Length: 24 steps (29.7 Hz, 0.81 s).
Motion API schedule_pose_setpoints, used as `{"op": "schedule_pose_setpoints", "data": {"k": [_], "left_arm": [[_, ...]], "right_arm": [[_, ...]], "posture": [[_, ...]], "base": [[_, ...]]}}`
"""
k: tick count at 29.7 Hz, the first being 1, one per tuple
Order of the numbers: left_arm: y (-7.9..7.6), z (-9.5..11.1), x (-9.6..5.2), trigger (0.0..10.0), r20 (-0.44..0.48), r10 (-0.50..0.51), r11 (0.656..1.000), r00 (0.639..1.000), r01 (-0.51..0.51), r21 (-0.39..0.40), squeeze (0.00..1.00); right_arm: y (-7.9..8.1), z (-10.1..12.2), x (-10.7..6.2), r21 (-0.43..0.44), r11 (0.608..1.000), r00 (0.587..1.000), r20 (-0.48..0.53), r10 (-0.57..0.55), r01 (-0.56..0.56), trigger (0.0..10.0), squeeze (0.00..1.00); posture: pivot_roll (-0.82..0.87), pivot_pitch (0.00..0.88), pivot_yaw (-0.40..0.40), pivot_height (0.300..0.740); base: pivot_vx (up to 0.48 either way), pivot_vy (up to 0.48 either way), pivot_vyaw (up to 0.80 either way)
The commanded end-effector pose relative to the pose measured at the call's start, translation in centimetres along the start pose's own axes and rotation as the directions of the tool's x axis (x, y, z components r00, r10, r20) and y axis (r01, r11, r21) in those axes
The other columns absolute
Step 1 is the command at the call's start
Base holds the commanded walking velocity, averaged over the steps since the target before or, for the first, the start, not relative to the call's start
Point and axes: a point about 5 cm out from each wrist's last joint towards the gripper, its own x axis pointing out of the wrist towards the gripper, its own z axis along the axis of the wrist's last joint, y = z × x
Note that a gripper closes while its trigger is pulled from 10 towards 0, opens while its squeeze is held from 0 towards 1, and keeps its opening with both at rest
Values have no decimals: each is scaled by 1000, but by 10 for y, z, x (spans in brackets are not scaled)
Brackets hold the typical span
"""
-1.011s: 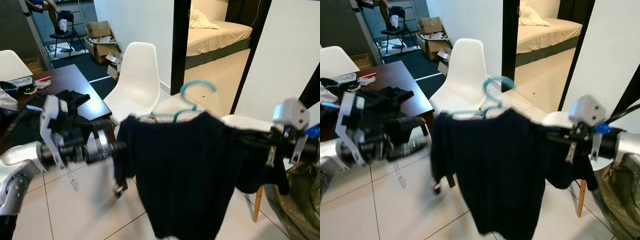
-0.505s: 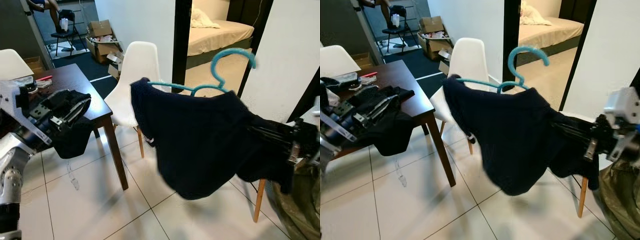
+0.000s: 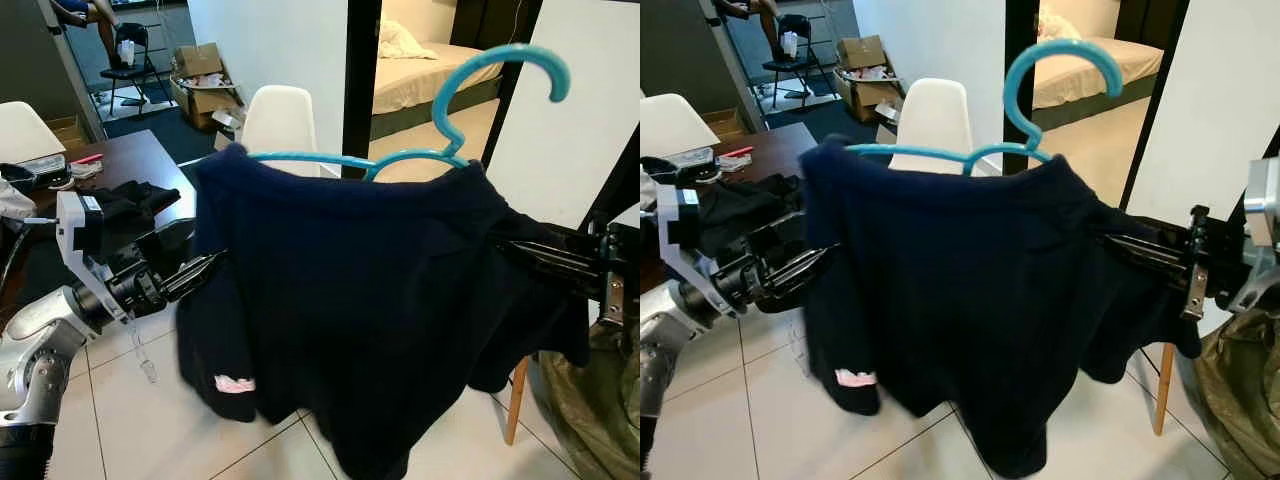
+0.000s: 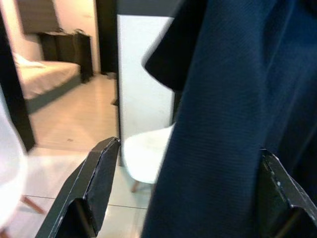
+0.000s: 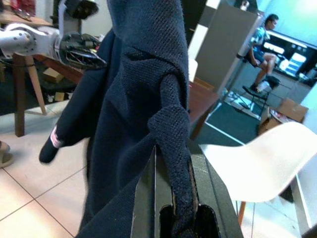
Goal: Hang hanger
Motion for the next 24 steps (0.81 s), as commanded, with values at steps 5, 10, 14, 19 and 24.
{"op": "schedule_pose_setpoints", "data": {"k": [5, 10, 14, 19, 24], "left_arm": [[2, 3, -6, 10000, -23, 6, 1000, 1000, -5, 20, 0], [2, 4, -5, 0, 0, -12, 1000, 1000, 12, 3, 0], [-1, 3, -4, 0, 3, -41, 999, 999, 41, -16, 0], [-5, 3, -3, 0, 6, -64, 997, 998, 64, -32, 0], [-4, 5, -3, 0, 12, -49, 999, 999, 49, -18, 0]], "right_arm": [[6, 16, 5, -19, 997, 994, 83, 77, -76, 0, 0], [9, 20, 7, -18, 995, 990, 100, 98, -97, 0, 0], [9, 19, 8, -19, 996, 991, 96, 93, -92, 0, 0], [4, 14, 8, -31, 999, 998, 58, 30, -28, 0, 0], [-3, 3, 8, -20, 999, 999, -6, -46, 46, 0, 0]], "posture": [[-41, 0, 38, 740], [-42, 0, 40, 740], [-42, 0, 40, 740], [-45, 0, 44, 740], [-44, 0, 41, 740]], "base": [[0, 0, 0], [0, 0, 0], [0, 0, 0], [0, 0, 0], [0, 0, 0]]}}
